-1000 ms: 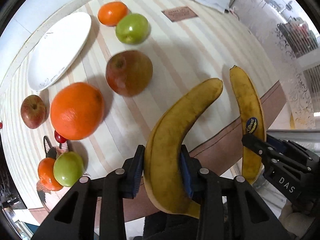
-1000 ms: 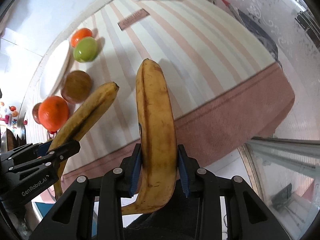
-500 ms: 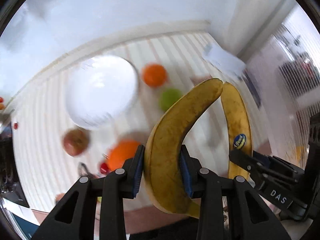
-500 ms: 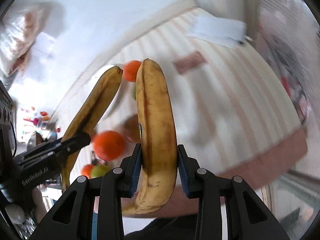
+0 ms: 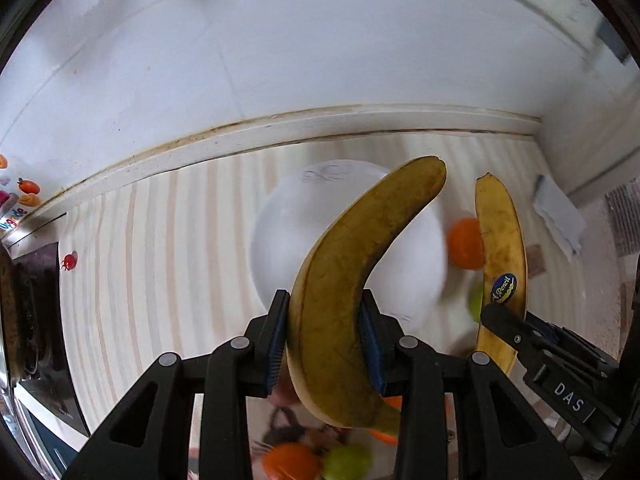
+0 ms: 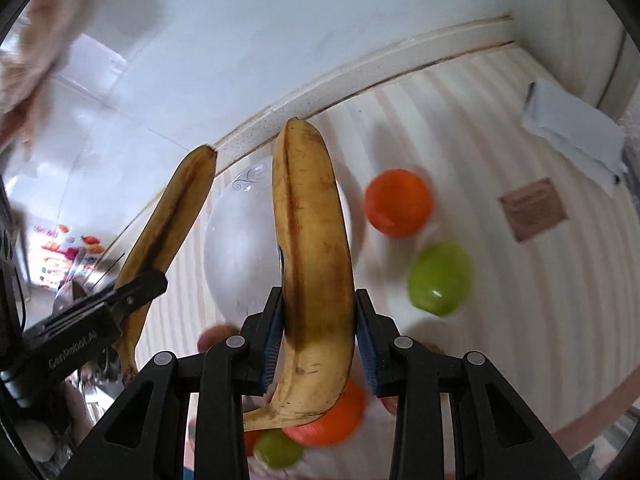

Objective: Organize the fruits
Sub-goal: 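Lower both bananas onto the white plate and open both tools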

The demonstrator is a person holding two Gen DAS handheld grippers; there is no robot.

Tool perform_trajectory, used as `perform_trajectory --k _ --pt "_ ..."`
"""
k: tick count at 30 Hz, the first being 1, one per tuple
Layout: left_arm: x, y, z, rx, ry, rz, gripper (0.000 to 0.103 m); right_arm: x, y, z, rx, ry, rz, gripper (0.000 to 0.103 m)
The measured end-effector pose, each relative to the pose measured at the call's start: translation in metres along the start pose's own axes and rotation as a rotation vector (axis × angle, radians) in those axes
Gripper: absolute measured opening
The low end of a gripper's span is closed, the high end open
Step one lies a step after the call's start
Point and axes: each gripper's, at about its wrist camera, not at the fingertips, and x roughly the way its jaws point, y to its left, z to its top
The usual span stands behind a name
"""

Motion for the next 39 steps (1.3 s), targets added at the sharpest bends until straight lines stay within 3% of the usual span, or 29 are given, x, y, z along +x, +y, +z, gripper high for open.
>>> perform_trajectory --k 2,14,23,26,28,30,34,37,39 --pt "0.025 0.008 0.009 -0.014 0.02 0.008 0.031 0.017 0.006 0.008 0.008 0.015 -0.013 0.036" --pt "0.086 0.043 0.006 -0.211 0.093 -0.042 0.031 0.086 0.018 0.029 -0.016 -0.001 -0.126 0.036" --pt "0.109 0.035 0.007 -0.192 0.128 -0.041 0.031 0.117 0.017 0.028 -0.016 0.045 -0.139 0.037" --pt "0.119 0.032 0.006 -0.159 0.173 -0.033 0.033 0.119 0.012 0.029 0.004 0.068 -0.117 0.038" --pt "0.122 0.031 0.003 -0.143 0.195 -0.035 0.033 0.117 0.012 0.03 0.006 0.083 -0.109 0.045" --pt "0.121 0.032 0.001 -0.144 0.2 -0.043 0.035 0.114 0.01 0.033 0.008 0.108 -0.078 0.061" --pt "0.108 0.036 0.004 -0.147 0.186 -0.074 0.055 0.102 0.012 0.035 -0.014 0.131 -0.069 0.072" --pt "0.092 0.042 0.006 -0.137 0.15 -0.062 0.079 0.09 0.013 0.036 -0.047 0.141 -0.08 0.083" --pt "0.081 0.047 0.004 -0.138 0.131 -0.062 0.082 0.083 0.017 0.034 -0.099 0.145 -0.107 0.09"
